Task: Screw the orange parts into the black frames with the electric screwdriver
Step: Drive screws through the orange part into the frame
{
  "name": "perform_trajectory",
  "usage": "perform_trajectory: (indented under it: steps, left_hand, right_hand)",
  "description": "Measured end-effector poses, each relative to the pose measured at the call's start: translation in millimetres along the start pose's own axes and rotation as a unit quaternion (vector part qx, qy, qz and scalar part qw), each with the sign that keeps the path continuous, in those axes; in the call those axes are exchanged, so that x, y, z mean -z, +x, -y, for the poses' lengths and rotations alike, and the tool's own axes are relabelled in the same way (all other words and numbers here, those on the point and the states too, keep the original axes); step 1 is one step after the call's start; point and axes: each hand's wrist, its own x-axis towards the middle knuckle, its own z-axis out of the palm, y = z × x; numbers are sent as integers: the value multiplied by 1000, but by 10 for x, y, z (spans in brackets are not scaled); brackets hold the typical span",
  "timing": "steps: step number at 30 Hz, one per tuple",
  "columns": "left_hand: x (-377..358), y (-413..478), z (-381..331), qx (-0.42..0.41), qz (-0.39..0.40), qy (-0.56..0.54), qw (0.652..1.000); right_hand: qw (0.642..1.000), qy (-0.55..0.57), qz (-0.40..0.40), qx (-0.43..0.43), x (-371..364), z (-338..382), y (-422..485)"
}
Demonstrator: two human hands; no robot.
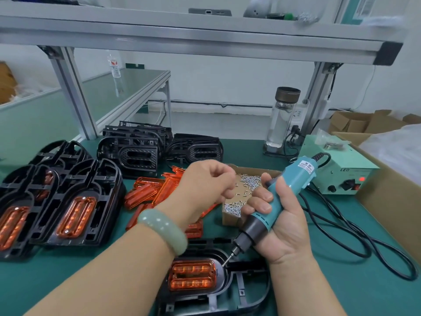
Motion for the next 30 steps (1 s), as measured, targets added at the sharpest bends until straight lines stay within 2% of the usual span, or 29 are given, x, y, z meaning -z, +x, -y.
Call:
perform_trajectory:
  steps: [6,9,12,14,19,27,30]
  left_hand:
    - [461,-492,190,22,-42,-38,998]
    - [548,-724,358,40,-75,-125,989]
    - [556,-854,491,63,-91,-250,962]
    - [546,-866,519,72,-92,-292,949]
    - [486,-871,498,67,-68,-307,947]
    - [491,-894,523,82,-68,-311,944]
    - [471,-929,492,86,-44,-276,956]
  right_hand:
    - [1000,-10,-16,14,-28,-78,-19]
    - [999,-9,-29,32,-43,-117,-17]
    - [997,-6,-40,59,-58,-154,-16]
    - [996,-5,-52,77,-66,-173,-12]
    - [993,21,-62,98,-108,-204,-30]
    - [991,2,-64,118,-132,-271,-56]
    - [992,-1,-52,118,-124,-261,-61]
